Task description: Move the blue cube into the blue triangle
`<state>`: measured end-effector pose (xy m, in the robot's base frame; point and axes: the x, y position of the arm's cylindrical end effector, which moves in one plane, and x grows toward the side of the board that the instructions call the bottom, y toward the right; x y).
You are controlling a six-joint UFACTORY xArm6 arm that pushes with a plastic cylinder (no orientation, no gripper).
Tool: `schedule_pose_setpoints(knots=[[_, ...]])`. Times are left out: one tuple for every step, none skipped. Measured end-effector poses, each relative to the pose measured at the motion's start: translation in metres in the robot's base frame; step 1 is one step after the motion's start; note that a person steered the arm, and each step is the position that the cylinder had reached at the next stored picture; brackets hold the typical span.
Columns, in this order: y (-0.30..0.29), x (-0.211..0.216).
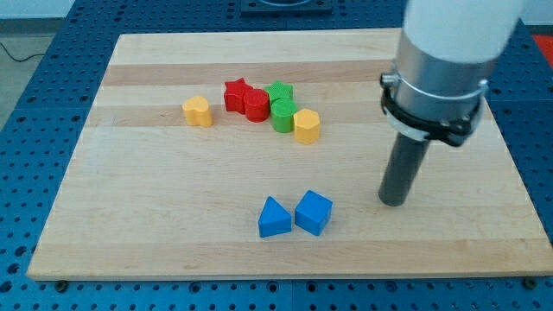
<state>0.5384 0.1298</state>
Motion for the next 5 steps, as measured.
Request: schedule_pose_setpoints(knots=[[-0.008, 0.001], [-0.034, 0.001], [-0.061, 0.001], [-0.083, 0.001], [-0.103, 0.001]])
